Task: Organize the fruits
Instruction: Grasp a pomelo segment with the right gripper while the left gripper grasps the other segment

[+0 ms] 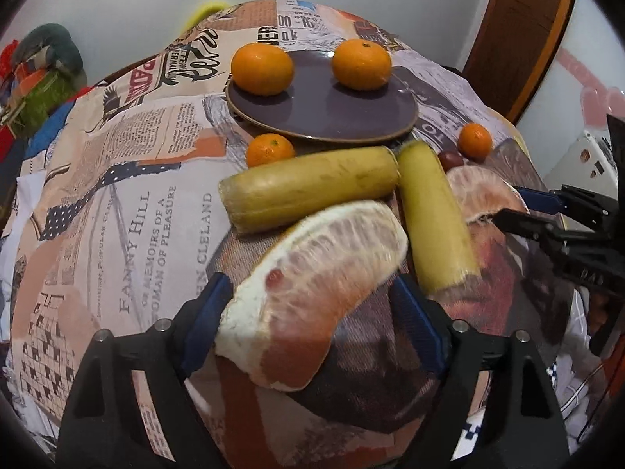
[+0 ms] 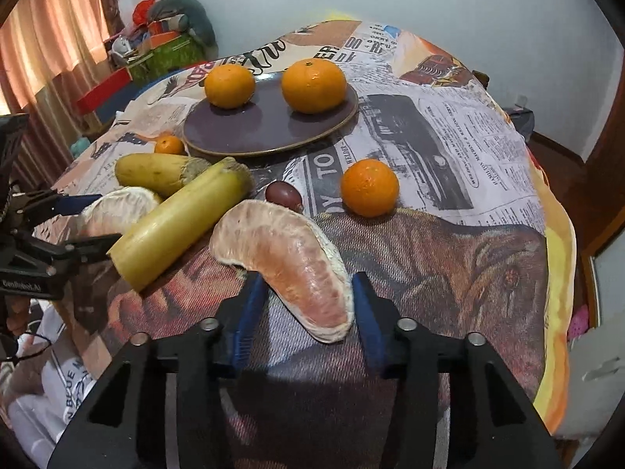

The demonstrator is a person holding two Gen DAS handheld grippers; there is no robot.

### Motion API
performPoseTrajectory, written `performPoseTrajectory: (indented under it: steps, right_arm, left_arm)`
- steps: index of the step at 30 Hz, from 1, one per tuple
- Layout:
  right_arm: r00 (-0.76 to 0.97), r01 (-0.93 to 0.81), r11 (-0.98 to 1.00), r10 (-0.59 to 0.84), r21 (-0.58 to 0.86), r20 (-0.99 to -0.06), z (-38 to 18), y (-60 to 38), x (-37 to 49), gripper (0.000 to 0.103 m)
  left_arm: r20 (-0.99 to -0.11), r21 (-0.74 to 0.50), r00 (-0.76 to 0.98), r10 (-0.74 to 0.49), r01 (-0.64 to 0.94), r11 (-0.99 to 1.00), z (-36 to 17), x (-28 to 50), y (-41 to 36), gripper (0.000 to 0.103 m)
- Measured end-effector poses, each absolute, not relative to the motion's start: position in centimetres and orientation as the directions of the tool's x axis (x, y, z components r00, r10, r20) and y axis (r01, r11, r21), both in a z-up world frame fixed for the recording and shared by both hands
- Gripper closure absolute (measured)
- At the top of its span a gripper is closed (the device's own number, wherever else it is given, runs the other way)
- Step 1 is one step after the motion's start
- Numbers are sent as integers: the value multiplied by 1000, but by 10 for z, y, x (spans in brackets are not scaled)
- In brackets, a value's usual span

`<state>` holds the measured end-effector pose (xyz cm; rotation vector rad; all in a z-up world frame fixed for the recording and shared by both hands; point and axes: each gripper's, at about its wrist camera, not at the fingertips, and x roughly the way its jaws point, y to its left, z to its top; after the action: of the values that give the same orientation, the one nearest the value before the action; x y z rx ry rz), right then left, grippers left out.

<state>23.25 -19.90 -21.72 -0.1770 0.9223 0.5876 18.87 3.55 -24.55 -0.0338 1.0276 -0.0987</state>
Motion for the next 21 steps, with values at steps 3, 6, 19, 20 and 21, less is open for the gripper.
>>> performPoseTrajectory:
  steps: [3,6,19,20,21]
  right_arm:
    - [446,-546,828,416,128,-793,-217,-201,228,68]
    - [431,-555,820,429,141,-794,-215,-202,218,71]
    - [433,-555,819,434,146,-790,-207,-197,214,71]
    - [432,-553,820,431,145,-792,-208,-196,216,71]
    - [427,-554,819,434,150,-793,-209,-195,218,70]
  left_arm:
    - [-853,-83,511,-109,75,994,-244,179,34,31]
    - [-853,-97,505,-130,90,991,-243,170,31,35]
    - [-866,-64,487,-114,118,991,-244,187,24,35]
    - [-867,-58,487,-110,122,991,-245,190,24,35]
    - [-866,-52,488,-108,126,991,-245,192,23,35]
